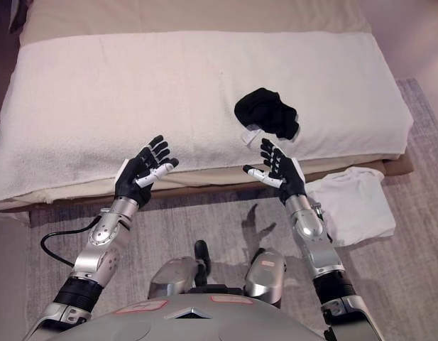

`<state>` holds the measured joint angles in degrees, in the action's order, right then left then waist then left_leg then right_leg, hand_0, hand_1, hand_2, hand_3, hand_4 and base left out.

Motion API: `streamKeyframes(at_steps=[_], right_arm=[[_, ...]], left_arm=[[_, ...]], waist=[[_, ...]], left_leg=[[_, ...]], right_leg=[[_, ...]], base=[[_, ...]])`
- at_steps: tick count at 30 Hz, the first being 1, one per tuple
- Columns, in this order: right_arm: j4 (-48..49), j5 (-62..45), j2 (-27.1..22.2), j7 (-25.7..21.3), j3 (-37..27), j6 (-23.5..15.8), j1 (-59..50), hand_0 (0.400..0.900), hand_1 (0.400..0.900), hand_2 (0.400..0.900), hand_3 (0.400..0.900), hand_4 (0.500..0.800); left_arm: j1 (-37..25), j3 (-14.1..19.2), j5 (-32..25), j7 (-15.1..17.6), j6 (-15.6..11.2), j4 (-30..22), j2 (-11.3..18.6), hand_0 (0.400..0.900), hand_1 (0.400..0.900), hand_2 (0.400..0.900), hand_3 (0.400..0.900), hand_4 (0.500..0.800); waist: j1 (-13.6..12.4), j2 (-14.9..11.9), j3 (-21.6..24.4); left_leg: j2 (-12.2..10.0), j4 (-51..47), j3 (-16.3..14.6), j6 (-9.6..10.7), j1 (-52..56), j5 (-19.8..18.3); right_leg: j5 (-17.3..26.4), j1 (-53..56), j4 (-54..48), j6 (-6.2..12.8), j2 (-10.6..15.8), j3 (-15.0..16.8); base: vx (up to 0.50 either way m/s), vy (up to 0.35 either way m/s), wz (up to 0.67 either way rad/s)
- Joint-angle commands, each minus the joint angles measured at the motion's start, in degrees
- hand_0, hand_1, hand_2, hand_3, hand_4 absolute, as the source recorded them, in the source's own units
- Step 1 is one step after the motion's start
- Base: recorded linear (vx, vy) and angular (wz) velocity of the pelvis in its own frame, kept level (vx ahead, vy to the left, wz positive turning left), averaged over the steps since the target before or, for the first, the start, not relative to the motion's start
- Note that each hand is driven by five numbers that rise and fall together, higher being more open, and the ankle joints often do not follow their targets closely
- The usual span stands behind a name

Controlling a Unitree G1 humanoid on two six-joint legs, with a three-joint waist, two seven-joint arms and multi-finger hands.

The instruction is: Put the clothes on the bed into the basket.

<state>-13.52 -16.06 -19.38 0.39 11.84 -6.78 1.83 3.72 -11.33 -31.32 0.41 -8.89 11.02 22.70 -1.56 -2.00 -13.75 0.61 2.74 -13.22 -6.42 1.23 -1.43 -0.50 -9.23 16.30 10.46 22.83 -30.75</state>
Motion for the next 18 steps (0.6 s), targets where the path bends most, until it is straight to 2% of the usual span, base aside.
streamKeyframes(at_steps=[1, 4, 6, 9, 11, 14, 16, 18], right_arm=[[3.9, 0.8, -0.6, -2.6, -2.6, -4.5, -5.7, 0.9, 0.9, 0.9, 0.9, 0.8], [5.5, 1.5, -0.4, -3.5, -3.8, -4.5, -5.3, 0.9, 0.9, 0.9, 0.9, 0.8], [4.6, 1.2, -0.5, -3.7, -4.9, -4.6, -5.1, 0.9, 0.9, 0.9, 0.9, 0.8], [4.5, 1.1, -1.4, -3.8, -6.0, -4.8, -4.6, 0.9, 0.9, 0.9, 0.9, 0.8], [4.4, 1.4, -2.3, -3.4, -5.8, -4.9, -5.3, 0.9, 0.9, 0.9, 0.9, 0.8], [3.8, 1.5, -3.4, -3.4, -3.3, -5.3, -8.1, 0.9, 0.9, 0.9, 0.9, 0.8], [3.8, 1.6, -4.2, -3.1, -2.2, -5.5, -9.3, 0.9, 0.9, 0.9, 0.9, 0.8], [3.4, 2.2, -5.0, -3.1, -2.1, -5.3, -10.0, 0.9, 0.9, 0.9, 0.9, 0.8]], left_arm=[[-3.8, 1.8, 1.5, 0.3, -5.3, -5.5, 0.7, 0.9, 0.9, 0.9, 0.9, 0.8], [-6.4, 1.4, 2.1, 0.3, -5.4, -4.6, 0.8, 0.9, 0.9, 0.9, 0.9, 0.8], [-7.4, 0.8, 2.2, 0.0, -5.6, -3.6, -0.5, 0.9, 0.9, 0.9, 0.9, 0.8], [-6.5, 1.0, 1.6, -0.5, -5.4, -3.7, -1.2, 0.9, 0.9, 0.9, 0.9, 0.8], [-5.1, 1.8, 0.9, -1.1, -5.5, -4.4, -1.6, 0.9, 0.9, 0.9, 0.9, 0.8], [-3.7, 2.5, -0.4, -0.9, -5.5, -4.9, -3.0, 0.9, 0.9, 0.9, 0.9, 0.8], [-3.1, 2.2, -0.6, -1.1, -5.3, -5.8, -3.2, 0.9, 0.9, 0.9, 0.9, 0.8], [-2.5, 2.0, -0.9, -1.2, -5.1, -6.8, -3.4, 0.9, 0.9, 0.9, 0.9, 0.8]], waist=[[-0.6, -0.6, 0.9], [0.0, -1.5, 0.4], [-0.3, -2.0, 1.3], [1.0, -1.6, 3.4], [1.0, -0.7, 4.3], [-0.8, 0.7, 3.3], [-2.8, 0.9, 1.3], [-3.7, 1.2, 0.1]], left_leg=[[-1.0, -6.3, 2.5, 6.1, 2.2, -1.8], [-2.1, -7.4, 4.2, 8.2, 3.5, -2.4], [-3.0, -7.0, 4.6, 9.3, 4.5, -4.1], [-6.4, -2.9, 5.7, 11.1, 5.0, -7.2], [-9.3, 4.5, 5.7, 12.4, 4.5, -8.3], [-11.4, 26.1, 7.4, 13.5, -2.6, -4.1], [-10.9, 38.7, 9.5, 13.8, -8.6, -0.7], [-10.1, 39.4, 10.4, 13.9, -11.2, -1.0]], right_leg=[[13.5, 2.6, -18.4, 3.09, -2.1, 0.1], [15.9, 2.1, -19.9, 3.65, -2.1, 3.2], [17.0, 3.3, -20.5, 4.08, -1.9, -0.4], [14.9, 5.7, -21.0, 3.27, -4.2, -1.4], [11.9, 7.1, -21.2, 1.72, -7.1, -1.9], [6.0, 9.4, -21.3, -2.86, -12.4, 0.4], [2.6, 11.8, -21.3, -5.41, -14.7, 1.1], [0.7, 13.2, -21.3, -6.39, -15.9, 1.3]], base=[[0.22, -0.171, 0.26], [0.28, -0.216, 0.69], [0.38, -0.294, 0.76], [0.44, -0.343, 0.68], [0.4, -0.36, 0.0], [0.25, -0.36, -0.33], [0.16, -0.296, -0.25], [0.15, -0.171, -0.08]])
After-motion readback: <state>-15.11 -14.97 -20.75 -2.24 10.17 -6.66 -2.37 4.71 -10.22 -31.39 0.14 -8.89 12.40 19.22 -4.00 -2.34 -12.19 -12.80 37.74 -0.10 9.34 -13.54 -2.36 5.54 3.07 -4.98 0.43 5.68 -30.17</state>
